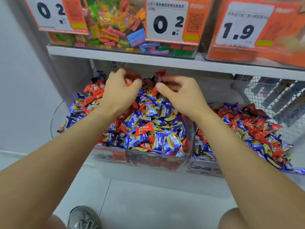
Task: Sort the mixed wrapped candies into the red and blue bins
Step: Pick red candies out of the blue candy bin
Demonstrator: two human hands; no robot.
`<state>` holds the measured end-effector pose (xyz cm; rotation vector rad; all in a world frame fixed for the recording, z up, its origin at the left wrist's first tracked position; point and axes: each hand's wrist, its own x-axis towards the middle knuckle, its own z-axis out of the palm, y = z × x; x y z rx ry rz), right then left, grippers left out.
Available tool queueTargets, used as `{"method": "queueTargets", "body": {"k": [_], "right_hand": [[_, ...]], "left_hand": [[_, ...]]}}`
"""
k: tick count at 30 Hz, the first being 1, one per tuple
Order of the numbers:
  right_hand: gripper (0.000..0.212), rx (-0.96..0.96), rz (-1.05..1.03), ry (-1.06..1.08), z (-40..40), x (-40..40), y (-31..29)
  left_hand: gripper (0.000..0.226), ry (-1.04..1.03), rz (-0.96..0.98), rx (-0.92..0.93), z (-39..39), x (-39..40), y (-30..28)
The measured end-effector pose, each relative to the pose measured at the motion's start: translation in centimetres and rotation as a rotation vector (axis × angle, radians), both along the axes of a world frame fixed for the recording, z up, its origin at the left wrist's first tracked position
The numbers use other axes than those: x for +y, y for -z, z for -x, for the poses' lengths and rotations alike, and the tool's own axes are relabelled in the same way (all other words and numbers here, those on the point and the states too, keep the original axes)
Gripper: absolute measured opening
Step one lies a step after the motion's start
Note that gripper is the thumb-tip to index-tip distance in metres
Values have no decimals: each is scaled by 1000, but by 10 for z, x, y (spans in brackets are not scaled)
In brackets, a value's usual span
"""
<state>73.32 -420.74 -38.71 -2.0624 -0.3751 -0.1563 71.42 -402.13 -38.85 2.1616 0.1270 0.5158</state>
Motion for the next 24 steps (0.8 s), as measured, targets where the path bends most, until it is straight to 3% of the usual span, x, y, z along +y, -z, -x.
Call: {"method": "queueTargets", "body": {"k": [4,6,9,12,15,20,24], "right_hand": [[24,-169,159,-38,14,-20,-5],[15,-223,169,35,22,-41,-2],[13,-175,122,182,28,-94,-1],[9,20,227,282,28,-146,10],[15,212,453,153,30,-173,33],[41,283,501,-88,34,-178,46],[48,390,551,-176,31,-188,41]], "left_hand": [[40,46,-313,-2,8,7,10],[33,51,-367,-100,13,-1,10],[16,116,-380,-289,26,-36,-2],[7,399,-400,-334,36,-87,-16],[9,691,-599,-118,30,-140,-21],[52,784,-1138,323,-5,-197,0],[55,858,-1254,537,-22,-209,18]]}}
